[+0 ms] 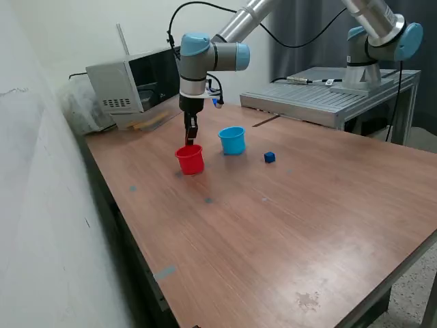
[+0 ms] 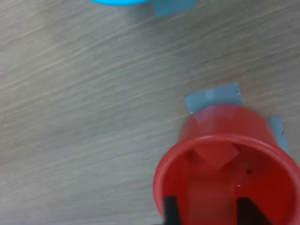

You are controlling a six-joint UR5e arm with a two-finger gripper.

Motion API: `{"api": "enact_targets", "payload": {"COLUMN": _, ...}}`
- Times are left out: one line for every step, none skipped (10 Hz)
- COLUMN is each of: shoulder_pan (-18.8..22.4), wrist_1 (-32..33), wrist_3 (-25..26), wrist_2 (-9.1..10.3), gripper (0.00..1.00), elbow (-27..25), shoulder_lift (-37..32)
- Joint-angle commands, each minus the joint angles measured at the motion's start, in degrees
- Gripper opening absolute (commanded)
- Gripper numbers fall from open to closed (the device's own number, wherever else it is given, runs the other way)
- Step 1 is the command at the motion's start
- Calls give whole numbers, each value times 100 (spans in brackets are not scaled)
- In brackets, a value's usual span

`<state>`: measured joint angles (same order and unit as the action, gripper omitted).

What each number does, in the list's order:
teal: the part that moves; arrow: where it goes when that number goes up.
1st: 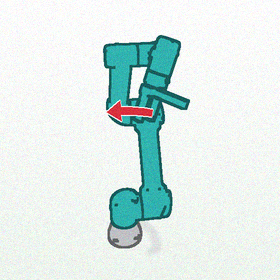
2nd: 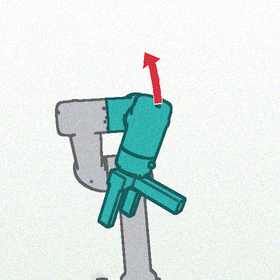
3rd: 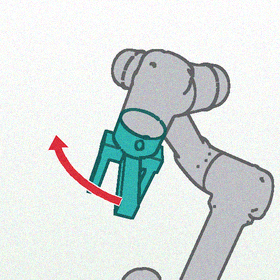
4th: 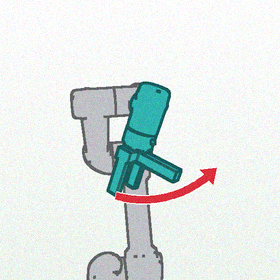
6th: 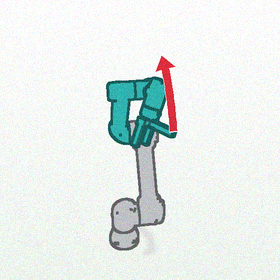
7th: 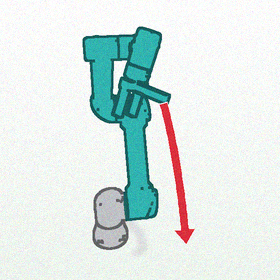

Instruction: Place red objects in the red bin, and blue objects in the blue bin.

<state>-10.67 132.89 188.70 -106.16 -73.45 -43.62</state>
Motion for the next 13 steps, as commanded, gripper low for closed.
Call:
{"api": "enact_targets", "payload": {"shoulder_pan": 38, "wrist_1": 0, "wrist_3": 18, "wrist_2": 7, "gripper": 100, "elbow": 6, "shoulder_lift": -6}}
{"api": "enact_targets", "payload": {"shoulder_pan": 73, "wrist_1": 0, "wrist_3": 18, "wrist_2": 7, "gripper": 100, "elbow": 6, "shoulder_lift": -6}}
{"api": "enact_targets", "payload": {"shoulder_pan": 117, "wrist_1": -8, "wrist_3": 18, "wrist_2": -1, "gripper": 100, "elbow": -2, "shoulder_lift": -15}}
{"api": "enact_targets", "payload": {"shoulder_pan": 161, "wrist_1": -9, "wrist_3": 18, "wrist_2": 7, "gripper": 100, "elbow": -107, "shoulder_lift": -180}}
{"api": "enact_targets", "payload": {"shoulder_pan": 170, "wrist_1": -9, "wrist_3": 18, "wrist_2": 16, "gripper": 100, "elbow": -256, "shoulder_lift": -478}}
{"api": "enact_targets", "payload": {"shoulder_pan": 170, "wrist_1": -96, "wrist_3": 26, "wrist_2": 25, "gripper": 100, "elbow": -640, "shoulder_lift": -933}}
{"api": "enact_targets", "payload": {"shoulder_pan": 223, "wrist_1": -96, "wrist_3": 35, "wrist_2": 34, "gripper": 100, "elbow": -1096, "shoulder_lift": -1312}}
{"api": "enact_targets", "payload": {"shoulder_pan": 328, "wrist_1": -96, "wrist_3": 44, "wrist_2": 34, "gripper": 100, "elbow": -1606, "shoulder_lift": -1690}}
{"api": "enact_targets", "payload": {"shoulder_pan": 485, "wrist_1": -88, "wrist_3": 53, "wrist_2": 34, "gripper": 100, "elbow": -2098, "shoulder_lift": -2007}}
{"api": "enact_targets", "payload": {"shoulder_pan": 574, "wrist_1": -88, "wrist_3": 61, "wrist_2": 42, "gripper": 100, "elbow": -2477, "shoulder_lift": -2245}}
{"api": "enact_targets", "payload": {"shoulder_pan": 662, "wrist_1": -79, "wrist_3": 183, "wrist_2": 43, "gripper": 100, "elbow": -2768, "shoulder_lift": -2422}}
{"api": "enact_targets", "payload": {"shoulder_pan": 706, "wrist_1": -61, "wrist_3": 333, "wrist_2": 103, "gripper": 100, "elbow": -3049, "shoulder_lift": -2545}}
{"api": "enact_targets", "payload": {"shoulder_pan": 715, "wrist_1": -9, "wrist_3": 395, "wrist_2": 356, "gripper": 100, "elbow": -3183, "shoulder_lift": -2651}}
